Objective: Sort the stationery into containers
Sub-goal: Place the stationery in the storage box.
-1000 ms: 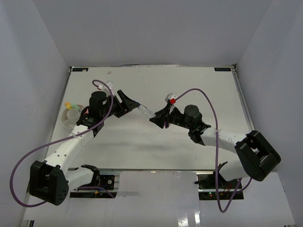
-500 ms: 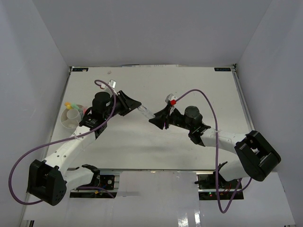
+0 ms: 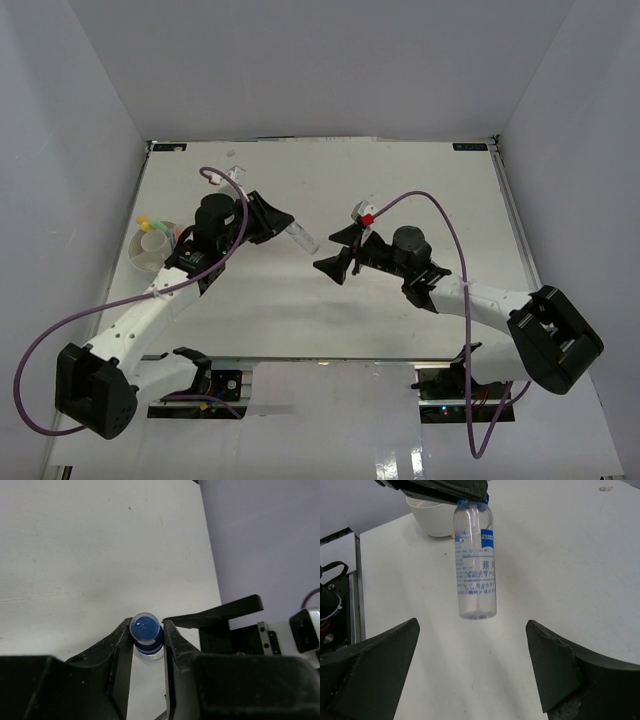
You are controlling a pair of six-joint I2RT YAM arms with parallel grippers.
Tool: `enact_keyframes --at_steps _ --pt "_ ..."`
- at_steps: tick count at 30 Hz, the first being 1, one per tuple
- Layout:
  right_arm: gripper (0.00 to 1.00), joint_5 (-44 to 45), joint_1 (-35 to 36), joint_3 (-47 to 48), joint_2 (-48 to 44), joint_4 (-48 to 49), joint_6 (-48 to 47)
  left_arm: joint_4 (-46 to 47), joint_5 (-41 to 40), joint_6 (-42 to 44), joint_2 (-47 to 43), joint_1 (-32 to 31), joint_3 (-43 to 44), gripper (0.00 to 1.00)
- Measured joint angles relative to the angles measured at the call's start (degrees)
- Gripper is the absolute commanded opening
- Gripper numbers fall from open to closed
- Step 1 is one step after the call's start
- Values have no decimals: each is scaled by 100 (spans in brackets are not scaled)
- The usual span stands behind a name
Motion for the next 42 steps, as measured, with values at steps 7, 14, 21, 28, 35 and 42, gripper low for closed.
enact_keyframes --at_steps 7,14,21,28,35,42 --pt "90 514 0 0 -713 -997 -420 -892 -1530 984 -319 0 671 0" --pt "90 1180 0 0 -1373 -1993 -669 -1305 -3928 2308 -660 76 1169 0" --pt "90 1502 -2 0 -1526 -2483 -713 -1113 -5300 3484 -728 1123 1147 0" --pt "90 1558 -2 -2 -1537 -2616 -710 -769 -5320 3674 -553 2577 769 0" --pt "90 1558 -2 -2 -1569 -2625 -708 -647 -4975 3521 -275 3254 203 0" --pt "90 1622 -2 -4 -1569 -2625 -708 -358 -4750 3392 -317 3265 -96 0"
